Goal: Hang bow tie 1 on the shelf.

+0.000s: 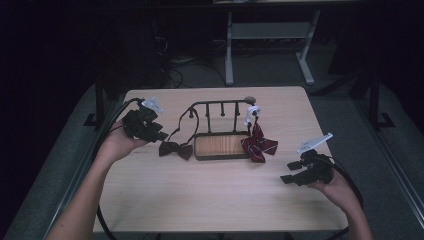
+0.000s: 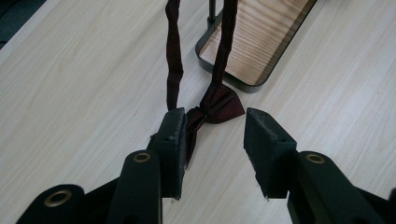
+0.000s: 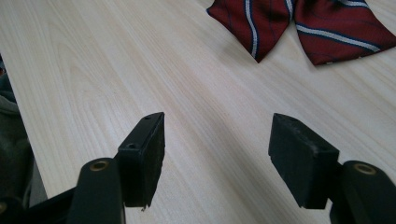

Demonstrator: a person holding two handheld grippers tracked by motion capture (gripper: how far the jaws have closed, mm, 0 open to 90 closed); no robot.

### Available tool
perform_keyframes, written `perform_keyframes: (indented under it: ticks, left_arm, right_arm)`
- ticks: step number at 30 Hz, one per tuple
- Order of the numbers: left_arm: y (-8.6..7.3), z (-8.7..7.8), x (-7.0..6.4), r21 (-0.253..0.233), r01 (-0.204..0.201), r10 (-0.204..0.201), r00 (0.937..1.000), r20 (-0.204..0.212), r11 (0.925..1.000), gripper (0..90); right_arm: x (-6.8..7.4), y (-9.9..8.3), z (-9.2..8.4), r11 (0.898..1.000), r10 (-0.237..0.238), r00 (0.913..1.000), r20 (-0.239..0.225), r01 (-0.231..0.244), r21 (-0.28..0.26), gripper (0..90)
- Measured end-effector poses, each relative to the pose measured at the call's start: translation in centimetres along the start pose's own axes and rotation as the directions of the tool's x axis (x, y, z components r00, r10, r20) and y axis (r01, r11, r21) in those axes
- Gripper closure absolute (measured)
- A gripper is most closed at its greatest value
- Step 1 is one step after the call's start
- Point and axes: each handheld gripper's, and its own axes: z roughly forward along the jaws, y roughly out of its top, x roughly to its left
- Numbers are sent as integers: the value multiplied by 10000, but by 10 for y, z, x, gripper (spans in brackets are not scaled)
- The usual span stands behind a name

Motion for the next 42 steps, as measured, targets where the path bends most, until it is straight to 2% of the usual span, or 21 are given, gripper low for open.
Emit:
perform_keyframes:
  ticks: [16,25,42]
  left_arm:
    - [-8,3,-12,-108,-209,210,9997,97,9997,555]
    - [-16,10,-18,-7,-285,285,9993,254,9996,540]
    - [-28,24,-32,-139,-302,309,9979,564,9994,532]
  right_arm:
    - [-1,-1,1,10000,-5,10000,14,5,28,359]
    - [-1,-1,2,10000,-7,10000,21,7,74,360]
    - [-2,-2,2,10000,24,10000,33,-25,73,359]
